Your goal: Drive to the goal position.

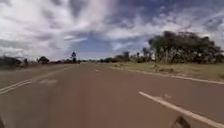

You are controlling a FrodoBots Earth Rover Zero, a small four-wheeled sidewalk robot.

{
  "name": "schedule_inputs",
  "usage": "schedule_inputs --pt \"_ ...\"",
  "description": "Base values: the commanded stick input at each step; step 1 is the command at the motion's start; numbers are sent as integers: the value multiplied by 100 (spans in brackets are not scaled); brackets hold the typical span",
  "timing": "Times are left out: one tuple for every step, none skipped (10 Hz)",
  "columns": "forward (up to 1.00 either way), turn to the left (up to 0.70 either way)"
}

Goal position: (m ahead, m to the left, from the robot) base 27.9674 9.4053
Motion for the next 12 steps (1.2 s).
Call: schedule_inputs --pt "100 0" --pt "100 -21" --pt "100 -30" --pt "100 -40" --pt "100 0" --pt "100 0" --pt "100 0" --pt "100 0" --pt "100 0" --pt "100 0" --pt "100 0" --pt "100 0"
